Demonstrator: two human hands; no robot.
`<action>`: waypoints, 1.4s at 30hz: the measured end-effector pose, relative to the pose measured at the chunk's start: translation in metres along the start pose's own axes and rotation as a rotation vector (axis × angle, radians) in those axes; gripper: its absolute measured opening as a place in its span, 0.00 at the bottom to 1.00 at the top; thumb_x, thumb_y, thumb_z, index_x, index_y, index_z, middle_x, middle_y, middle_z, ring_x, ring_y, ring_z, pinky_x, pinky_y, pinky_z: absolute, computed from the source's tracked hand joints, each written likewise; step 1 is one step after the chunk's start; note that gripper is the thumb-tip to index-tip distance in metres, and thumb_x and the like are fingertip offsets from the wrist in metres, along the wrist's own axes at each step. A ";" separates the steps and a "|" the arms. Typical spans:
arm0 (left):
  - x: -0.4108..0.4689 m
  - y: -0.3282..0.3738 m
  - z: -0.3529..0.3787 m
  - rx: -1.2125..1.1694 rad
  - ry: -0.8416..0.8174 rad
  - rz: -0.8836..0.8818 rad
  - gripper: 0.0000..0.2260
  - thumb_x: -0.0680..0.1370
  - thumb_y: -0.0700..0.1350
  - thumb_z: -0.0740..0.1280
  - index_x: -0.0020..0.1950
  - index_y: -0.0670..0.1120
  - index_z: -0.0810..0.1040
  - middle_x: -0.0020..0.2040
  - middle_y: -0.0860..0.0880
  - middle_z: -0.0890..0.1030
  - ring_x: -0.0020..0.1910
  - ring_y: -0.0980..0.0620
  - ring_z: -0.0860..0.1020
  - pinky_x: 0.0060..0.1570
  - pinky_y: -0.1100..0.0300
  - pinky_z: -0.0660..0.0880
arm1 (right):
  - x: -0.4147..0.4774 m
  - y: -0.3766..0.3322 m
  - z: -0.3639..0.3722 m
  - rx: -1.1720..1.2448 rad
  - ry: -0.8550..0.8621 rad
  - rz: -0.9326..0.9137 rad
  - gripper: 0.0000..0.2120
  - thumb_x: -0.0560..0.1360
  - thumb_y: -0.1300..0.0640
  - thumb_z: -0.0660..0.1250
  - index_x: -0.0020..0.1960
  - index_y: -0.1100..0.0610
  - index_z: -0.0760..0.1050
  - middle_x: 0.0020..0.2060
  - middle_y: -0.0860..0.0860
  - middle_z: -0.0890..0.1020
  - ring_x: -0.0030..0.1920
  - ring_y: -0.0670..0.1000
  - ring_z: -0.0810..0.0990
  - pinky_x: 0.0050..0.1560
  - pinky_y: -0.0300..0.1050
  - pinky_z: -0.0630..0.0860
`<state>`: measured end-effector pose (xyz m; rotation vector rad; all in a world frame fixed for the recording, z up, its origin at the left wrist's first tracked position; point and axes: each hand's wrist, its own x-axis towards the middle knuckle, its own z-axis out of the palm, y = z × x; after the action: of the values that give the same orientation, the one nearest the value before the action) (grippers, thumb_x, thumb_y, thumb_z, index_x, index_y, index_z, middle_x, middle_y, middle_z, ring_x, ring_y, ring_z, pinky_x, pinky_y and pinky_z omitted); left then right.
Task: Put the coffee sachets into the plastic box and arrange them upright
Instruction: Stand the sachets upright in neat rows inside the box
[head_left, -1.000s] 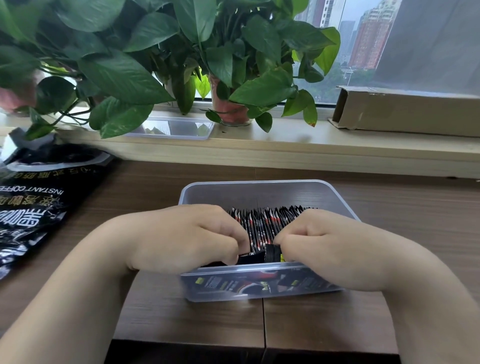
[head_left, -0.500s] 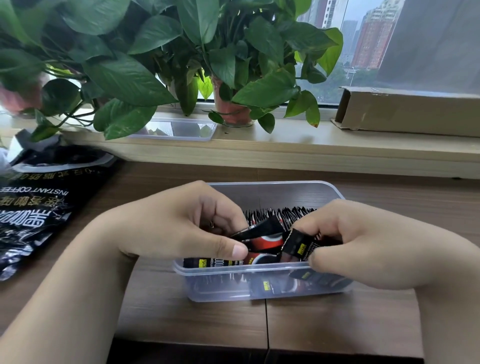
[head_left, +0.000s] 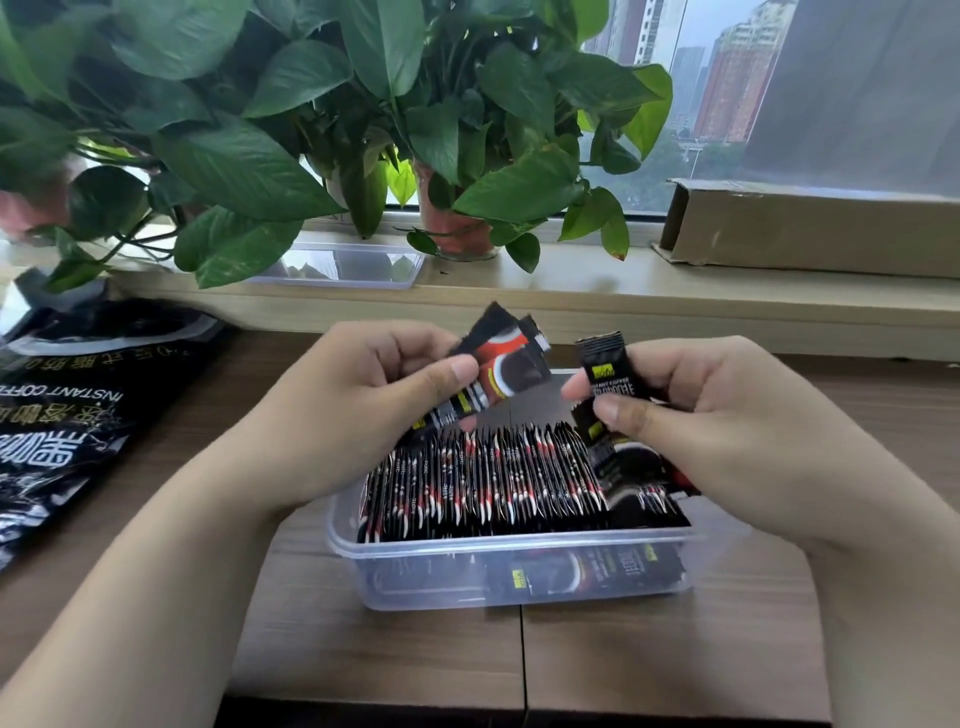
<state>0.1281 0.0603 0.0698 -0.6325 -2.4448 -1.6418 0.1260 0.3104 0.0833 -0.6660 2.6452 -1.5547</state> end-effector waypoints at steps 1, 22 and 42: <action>0.000 0.002 0.002 -0.020 0.066 0.009 0.08 0.79 0.45 0.66 0.44 0.47 0.84 0.37 0.49 0.86 0.35 0.57 0.81 0.37 0.65 0.75 | 0.001 0.000 0.001 0.035 0.063 -0.004 0.10 0.77 0.59 0.70 0.51 0.45 0.85 0.43 0.50 0.87 0.45 0.63 0.84 0.55 0.68 0.78; -0.005 0.020 0.030 0.191 0.104 -0.058 0.15 0.78 0.60 0.63 0.41 0.52 0.79 0.31 0.53 0.79 0.28 0.58 0.71 0.32 0.60 0.68 | 0.015 -0.021 0.051 0.819 0.579 0.035 0.03 0.69 0.62 0.74 0.41 0.56 0.86 0.38 0.54 0.87 0.39 0.53 0.84 0.46 0.52 0.82; -0.005 0.022 0.038 -0.270 -0.102 -0.267 0.17 0.74 0.56 0.66 0.41 0.41 0.73 0.28 0.50 0.62 0.25 0.51 0.58 0.25 0.58 0.55 | 0.017 -0.036 0.070 1.136 0.817 0.035 0.06 0.66 0.65 0.75 0.43 0.59 0.83 0.33 0.54 0.85 0.33 0.50 0.83 0.35 0.41 0.80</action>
<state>0.1466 0.1000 0.0714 -0.4448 -2.4895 -2.1164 0.1380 0.2309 0.0812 0.1373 1.4051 -3.2451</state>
